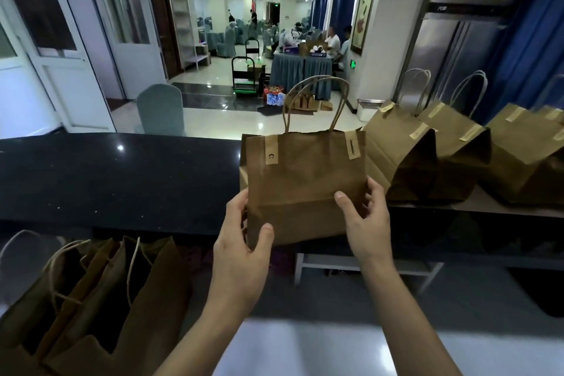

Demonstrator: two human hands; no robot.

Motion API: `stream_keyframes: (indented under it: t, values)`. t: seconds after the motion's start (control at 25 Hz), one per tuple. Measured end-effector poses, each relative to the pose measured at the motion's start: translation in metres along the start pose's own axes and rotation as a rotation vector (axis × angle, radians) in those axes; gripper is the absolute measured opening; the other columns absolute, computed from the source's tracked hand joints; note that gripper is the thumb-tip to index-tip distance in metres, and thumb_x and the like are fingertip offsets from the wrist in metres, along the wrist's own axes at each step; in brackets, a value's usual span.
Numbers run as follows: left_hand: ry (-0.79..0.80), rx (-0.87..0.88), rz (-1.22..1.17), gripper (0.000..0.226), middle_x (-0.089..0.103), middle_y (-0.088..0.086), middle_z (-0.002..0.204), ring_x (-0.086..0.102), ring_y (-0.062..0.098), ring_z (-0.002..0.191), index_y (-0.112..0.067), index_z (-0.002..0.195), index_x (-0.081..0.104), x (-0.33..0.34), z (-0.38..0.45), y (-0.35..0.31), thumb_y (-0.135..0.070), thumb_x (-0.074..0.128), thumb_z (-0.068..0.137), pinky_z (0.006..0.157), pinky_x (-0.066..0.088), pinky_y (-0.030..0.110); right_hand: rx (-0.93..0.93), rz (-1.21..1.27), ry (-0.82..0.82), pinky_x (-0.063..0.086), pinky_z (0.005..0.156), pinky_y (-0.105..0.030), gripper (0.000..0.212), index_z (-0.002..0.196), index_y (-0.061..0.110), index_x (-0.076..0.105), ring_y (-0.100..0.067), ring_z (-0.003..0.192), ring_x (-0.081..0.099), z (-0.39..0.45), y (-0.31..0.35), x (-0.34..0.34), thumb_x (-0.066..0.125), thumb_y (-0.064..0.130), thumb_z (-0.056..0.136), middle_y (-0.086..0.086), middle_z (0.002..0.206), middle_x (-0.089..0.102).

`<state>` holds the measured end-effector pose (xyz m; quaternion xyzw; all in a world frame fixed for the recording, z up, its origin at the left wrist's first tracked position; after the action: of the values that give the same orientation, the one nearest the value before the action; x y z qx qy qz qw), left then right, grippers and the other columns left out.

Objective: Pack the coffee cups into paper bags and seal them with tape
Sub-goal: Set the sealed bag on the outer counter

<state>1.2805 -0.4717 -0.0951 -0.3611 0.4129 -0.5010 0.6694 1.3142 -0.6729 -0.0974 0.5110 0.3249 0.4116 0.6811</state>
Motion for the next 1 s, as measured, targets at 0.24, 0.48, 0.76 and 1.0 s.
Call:
stream_keyframes:
  t: [0.24, 0.48, 0.76, 1.0]
  values:
    - [-0.033, 0.007, 0.02, 0.06, 0.054, -0.039, 0.12, 0.051, -0.009, 0.12, -0.049, 0.134, 0.04, 0.025, 0.017, 0.012, -0.007, 0.061, 0.095, 0.09, 0.042, 0.004, -0.028, -0.014, 0.044, 0.043, 0.089, -0.009, 0.051, 0.135, 0.042, 0.039, 0.005, 0.12, 0.051, 0.045, -0.024, 0.01, 0.068, 0.026, 0.096, 0.022, 0.128, 0.053]
    - [-0.051, -0.029, 0.027, 0.061, 0.056, -0.023, 0.129, 0.053, -0.002, 0.124, -0.039, 0.141, 0.042, 0.047, 0.034, 0.031, -0.005, 0.061, 0.094, 0.095, 0.043, 0.01, -0.021, -0.035, 0.064, 0.039, 0.092, -0.009, 0.056, 0.145, 0.035, 0.04, 0.005, 0.122, 0.049, 0.082, -0.046, 0.014, 0.066, 0.024, 0.097, 0.014, 0.135, 0.053]
    - [-0.035, -0.083, 0.034, 0.062, 0.055, -0.021, 0.132, 0.054, -0.004, 0.121, -0.04, 0.143, 0.041, 0.064, 0.038, 0.045, -0.006, 0.061, 0.095, 0.093, 0.045, 0.011, 0.012, -0.097, 0.089, 0.039, 0.109, -0.027, 0.061, 0.151, 0.034, 0.037, -0.004, 0.13, 0.045, 0.102, -0.065, 0.012, 0.064, 0.026, 0.097, 0.011, 0.145, 0.048]
    - [-0.004, -0.102, -0.024, 0.059, 0.055, -0.024, 0.132, 0.051, -0.009, 0.124, -0.034, 0.143, 0.043, 0.08, 0.036, 0.047, -0.005, 0.061, 0.095, 0.098, 0.049, 0.019, 0.086, -0.199, 0.005, 0.038, 0.117, -0.043, 0.072, 0.155, 0.04, 0.027, -0.013, 0.142, 0.039, 0.11, -0.074, 0.008, 0.067, 0.038, 0.095, 0.006, 0.156, 0.04]
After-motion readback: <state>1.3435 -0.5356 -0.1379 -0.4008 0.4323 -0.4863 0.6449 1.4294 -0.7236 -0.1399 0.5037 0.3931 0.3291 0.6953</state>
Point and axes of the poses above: each hand's wrist, its own z-axis towards the middle knuckle, its own x-axis out of the palm, y = z × x, the point moved 1 cm from there along z, towards the middle knuckle
